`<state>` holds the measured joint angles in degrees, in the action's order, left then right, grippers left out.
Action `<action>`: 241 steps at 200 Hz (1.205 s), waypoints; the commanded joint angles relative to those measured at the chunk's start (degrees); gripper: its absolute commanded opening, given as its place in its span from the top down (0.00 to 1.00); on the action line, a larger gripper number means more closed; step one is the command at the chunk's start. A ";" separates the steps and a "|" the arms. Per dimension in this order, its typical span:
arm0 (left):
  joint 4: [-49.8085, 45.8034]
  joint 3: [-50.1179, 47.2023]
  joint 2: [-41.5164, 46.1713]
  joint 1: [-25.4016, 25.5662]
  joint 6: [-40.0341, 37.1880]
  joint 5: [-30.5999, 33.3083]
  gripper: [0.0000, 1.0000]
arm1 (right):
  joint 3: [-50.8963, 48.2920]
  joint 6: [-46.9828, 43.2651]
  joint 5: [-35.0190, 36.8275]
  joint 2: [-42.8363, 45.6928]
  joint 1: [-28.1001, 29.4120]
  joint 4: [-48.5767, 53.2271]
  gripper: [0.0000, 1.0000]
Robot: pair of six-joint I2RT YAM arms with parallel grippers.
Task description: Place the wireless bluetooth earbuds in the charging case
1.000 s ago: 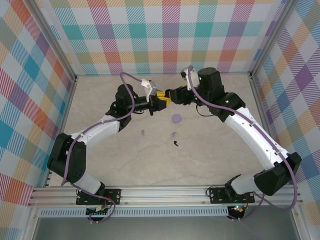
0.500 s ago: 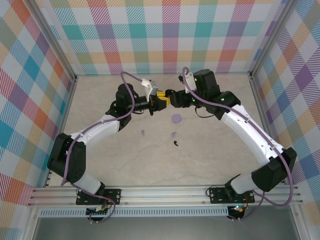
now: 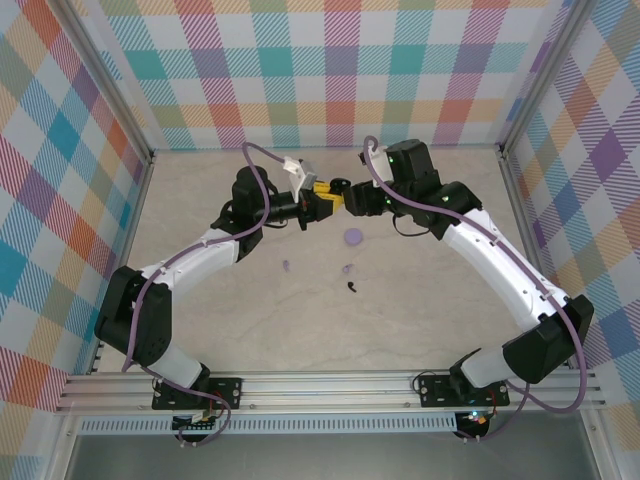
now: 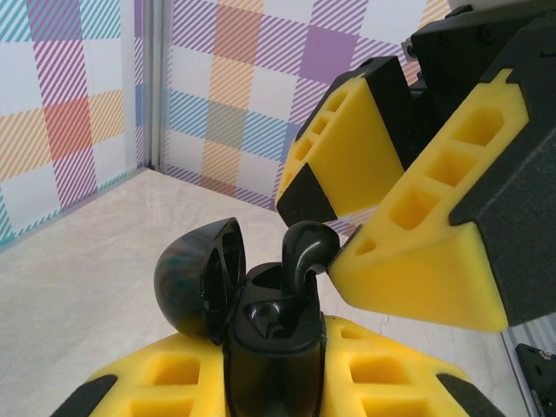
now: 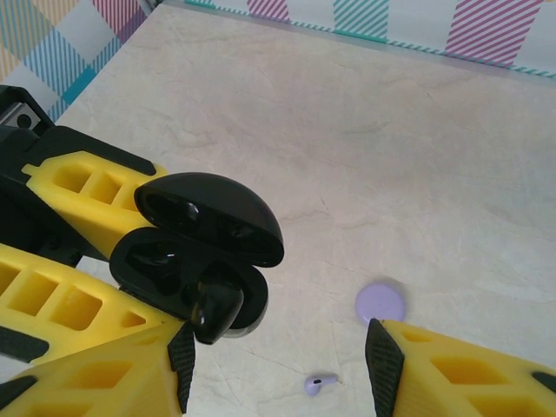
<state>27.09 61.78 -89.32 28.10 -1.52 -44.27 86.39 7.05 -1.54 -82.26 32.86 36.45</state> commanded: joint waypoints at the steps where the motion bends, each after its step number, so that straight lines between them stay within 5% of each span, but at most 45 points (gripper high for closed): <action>1: 0.14 2.03 0.90 0.56 -1.29 -0.03 0.85 | 1.68 -0.72 1.54 0.43 -0.08 1.19 0.43; 152: -3.14 2.03 1.43 -0.12 -2.66 -0.87 0.86 | 0.93 -0.84 5.21 0.60 -1.28 3.04 0.43; 241: 2.05 -5.22 4.41 -6.06 0.09 -9.69 0.87 | -9.80 0.00 -5.18 2.25 -5.53 9.10 0.41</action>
<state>24.91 58.76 -87.83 23.64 -2.31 -48.64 79.42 6.87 -0.73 -81.12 27.57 41.52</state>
